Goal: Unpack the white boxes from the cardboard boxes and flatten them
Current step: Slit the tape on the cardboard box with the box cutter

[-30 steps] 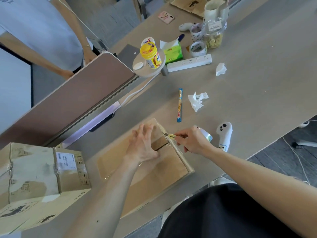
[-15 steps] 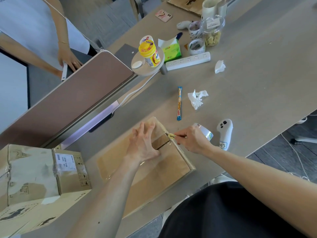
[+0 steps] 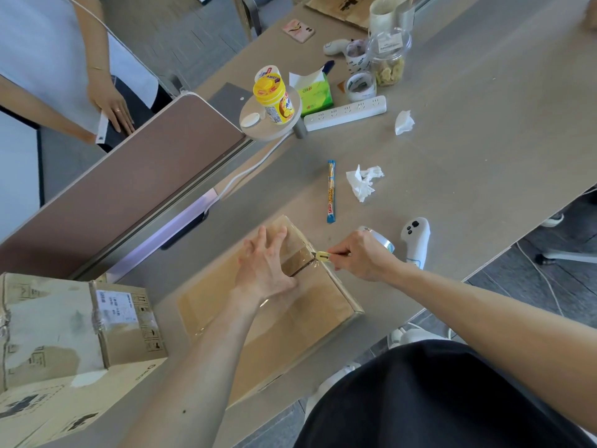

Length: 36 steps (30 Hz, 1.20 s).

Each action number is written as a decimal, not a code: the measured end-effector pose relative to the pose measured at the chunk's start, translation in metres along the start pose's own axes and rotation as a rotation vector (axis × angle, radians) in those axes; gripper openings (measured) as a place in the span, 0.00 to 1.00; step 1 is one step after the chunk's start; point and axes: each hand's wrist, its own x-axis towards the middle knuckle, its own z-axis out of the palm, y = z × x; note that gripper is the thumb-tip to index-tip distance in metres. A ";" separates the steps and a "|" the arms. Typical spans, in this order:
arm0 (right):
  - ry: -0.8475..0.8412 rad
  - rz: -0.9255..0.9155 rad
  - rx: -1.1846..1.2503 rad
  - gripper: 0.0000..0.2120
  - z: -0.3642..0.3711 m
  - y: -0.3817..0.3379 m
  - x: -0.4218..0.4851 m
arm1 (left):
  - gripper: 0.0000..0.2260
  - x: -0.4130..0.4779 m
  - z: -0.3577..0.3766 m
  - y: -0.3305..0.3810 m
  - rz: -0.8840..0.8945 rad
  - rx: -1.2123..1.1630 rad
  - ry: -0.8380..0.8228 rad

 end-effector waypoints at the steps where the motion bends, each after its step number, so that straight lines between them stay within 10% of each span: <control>1: -0.004 -0.001 0.003 0.12 0.000 0.000 -0.001 | 0.49 0.000 0.000 0.000 0.000 -0.004 -0.001; 36: 0.057 0.198 0.137 0.13 0.007 -0.003 -0.069 | 0.47 -0.004 0.004 0.003 -0.015 -0.016 0.011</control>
